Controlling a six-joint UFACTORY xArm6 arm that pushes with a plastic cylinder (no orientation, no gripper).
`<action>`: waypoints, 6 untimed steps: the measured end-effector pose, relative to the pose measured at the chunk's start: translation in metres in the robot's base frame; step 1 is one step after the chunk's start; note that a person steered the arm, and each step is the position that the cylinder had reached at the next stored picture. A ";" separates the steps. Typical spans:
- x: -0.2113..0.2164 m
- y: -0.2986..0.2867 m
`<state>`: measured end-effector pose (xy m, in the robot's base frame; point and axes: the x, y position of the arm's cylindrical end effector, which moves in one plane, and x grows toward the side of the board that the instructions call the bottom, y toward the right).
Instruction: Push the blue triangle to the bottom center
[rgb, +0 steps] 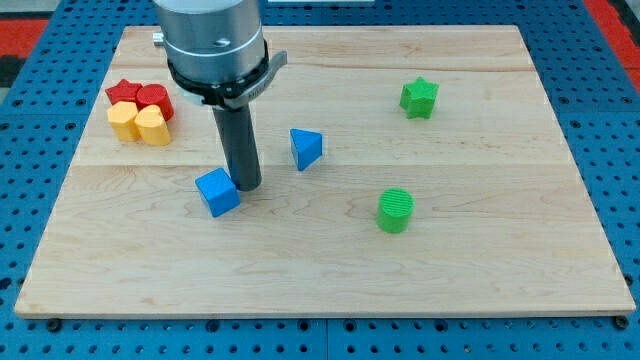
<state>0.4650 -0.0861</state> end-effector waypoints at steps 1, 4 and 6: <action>-0.037 0.000; -0.056 0.067; 0.009 0.066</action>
